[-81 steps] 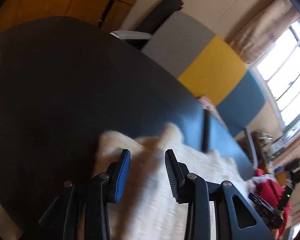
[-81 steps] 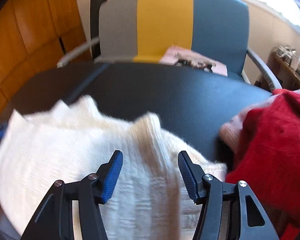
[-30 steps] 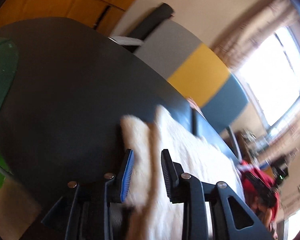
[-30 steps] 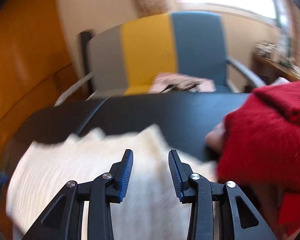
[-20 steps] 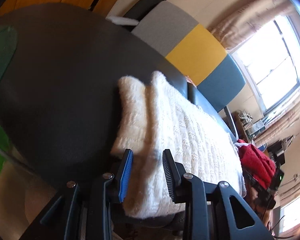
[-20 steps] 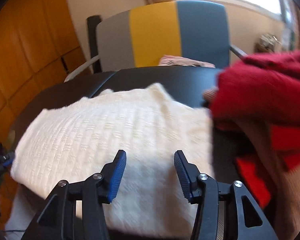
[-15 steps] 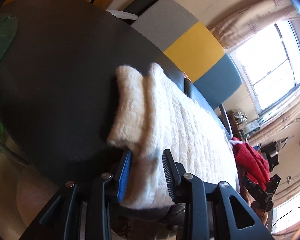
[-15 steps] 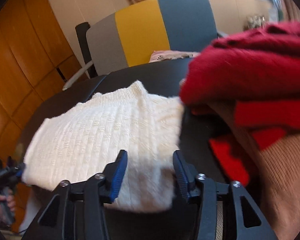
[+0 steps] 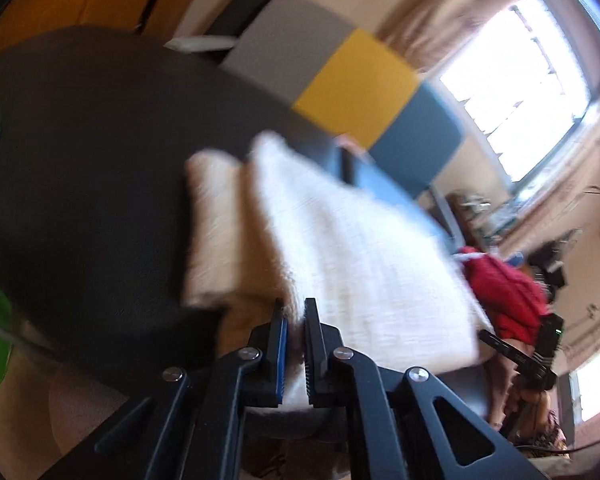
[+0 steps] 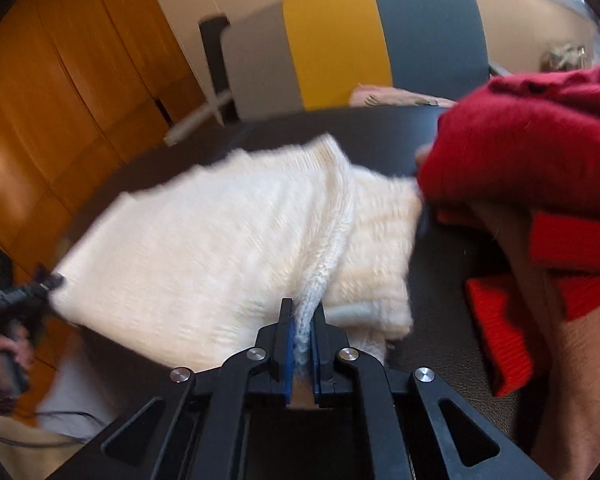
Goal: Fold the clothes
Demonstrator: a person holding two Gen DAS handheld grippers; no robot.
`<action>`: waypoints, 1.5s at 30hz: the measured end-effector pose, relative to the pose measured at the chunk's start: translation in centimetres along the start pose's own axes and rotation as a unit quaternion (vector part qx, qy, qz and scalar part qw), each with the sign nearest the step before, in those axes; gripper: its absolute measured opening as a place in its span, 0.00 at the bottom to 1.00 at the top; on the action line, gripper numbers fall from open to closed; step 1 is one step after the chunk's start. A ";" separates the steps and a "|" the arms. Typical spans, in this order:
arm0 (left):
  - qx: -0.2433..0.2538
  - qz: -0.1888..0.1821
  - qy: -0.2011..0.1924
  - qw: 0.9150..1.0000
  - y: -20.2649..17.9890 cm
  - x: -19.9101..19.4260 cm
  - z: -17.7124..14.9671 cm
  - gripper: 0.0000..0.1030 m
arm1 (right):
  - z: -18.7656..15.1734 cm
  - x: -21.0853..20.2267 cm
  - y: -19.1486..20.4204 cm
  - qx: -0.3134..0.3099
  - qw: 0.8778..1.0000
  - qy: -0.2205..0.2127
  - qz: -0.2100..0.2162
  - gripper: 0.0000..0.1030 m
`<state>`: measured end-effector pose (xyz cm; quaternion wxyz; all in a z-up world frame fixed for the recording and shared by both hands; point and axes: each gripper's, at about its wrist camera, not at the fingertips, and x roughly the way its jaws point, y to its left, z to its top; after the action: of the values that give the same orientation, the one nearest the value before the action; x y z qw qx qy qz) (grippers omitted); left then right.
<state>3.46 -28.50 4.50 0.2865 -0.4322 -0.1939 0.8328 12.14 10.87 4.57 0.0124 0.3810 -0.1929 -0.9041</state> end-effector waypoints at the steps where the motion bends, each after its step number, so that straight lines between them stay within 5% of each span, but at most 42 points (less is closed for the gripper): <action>1: 0.005 -0.017 -0.008 1.000 -0.4 -0.9 0.2 0.05 | 0.3 -1.3 -0.4 0.016 1.000 -0.009 0.025 0.06; 4: 0.013 -0.057 -0.018 0.998 -0.9 -2.7 0.0 0.05 | 0.4 -4.1 -0.6 0.025 0.995 -0.034 0.095 0.06; 7: 0.039 -0.058 -0.008 0.998 -0.4 -3.0 -1.7 0.05 | -0.7 -5.1 -0.5 0.012 0.991 -0.034 0.129 0.06; 13: 0.017 -0.042 0.043 0.998 2.3 -1.7 -4.0 0.06 | -6.0 -0.2 -4.7 0.076 0.993 0.070 0.062 0.06; 18: -0.012 -0.036 0.075 0.996 4.1 -0.4 -4.8 0.12 | -4.8 -0.6 -5.2 0.114 0.984 0.038 0.134 0.16; 22: 0.008 -0.062 0.063 0.996 2.9 -0.9 -4.2 0.26 | -3.5 1.0 -3.8 0.069 0.988 0.061 0.121 0.22; 23: 0.012 -0.065 0.062 0.996 2.6 -1.1 -4.2 0.27 | -3.4 1.4 -3.7 0.071 0.989 0.065 0.115 0.14; 24: 0.016 -0.068 0.062 0.996 2.4 -1.3 -4.1 0.22 | -3.2 1.6 -3.6 0.074 0.989 0.065 0.111 0.06; 26: 0.025 -0.074 0.060 0.995 1.9 -1.7 -3.9 0.06 | -2.6 0.1 -3.3 0.069 0.989 0.039 0.127 0.07; 29: 0.038 -0.083 0.058 0.994 1.1 -2.2 -3.7 0.06 | -1.9 -3.3 -2.8 0.049 0.988 0.006 0.149 0.06; 32: 0.050 -0.080 0.076 0.993 1.0 -2.3 -4.4 0.06 | -2.3 -3.2 -2.6 0.038 0.989 0.029 0.136 0.06; 37: 0.045 -0.008 0.126 0.991 3.0 0.6 -6.1 0.06 | -3.6 0.4 -4.3 0.061 0.991 0.084 0.080 0.06; 40: 0.026 -0.021 0.137 0.990 3.3 -0.2 -5.7 0.07 | -3.6 0.3 -5.1 0.071 0.992 0.082 0.067 0.13; 43: 0.059 -0.003 0.101 0.993 1.3 0.0 -4.4 0.07 | -1.5 -2.4 -4.1 0.025 0.999 0.018 0.007 0.18; 45: 0.081 0.008 0.077 0.994 -0.1 0.1 -3.6 0.07 | 0.3 -3.7 -2.9 0.005 0.999 -0.030 0.009 0.18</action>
<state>6.40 -28.08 2.48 0.3275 -0.4719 -0.0998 0.8125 14.90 14.32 6.23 0.0122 0.3518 -0.2012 -0.9141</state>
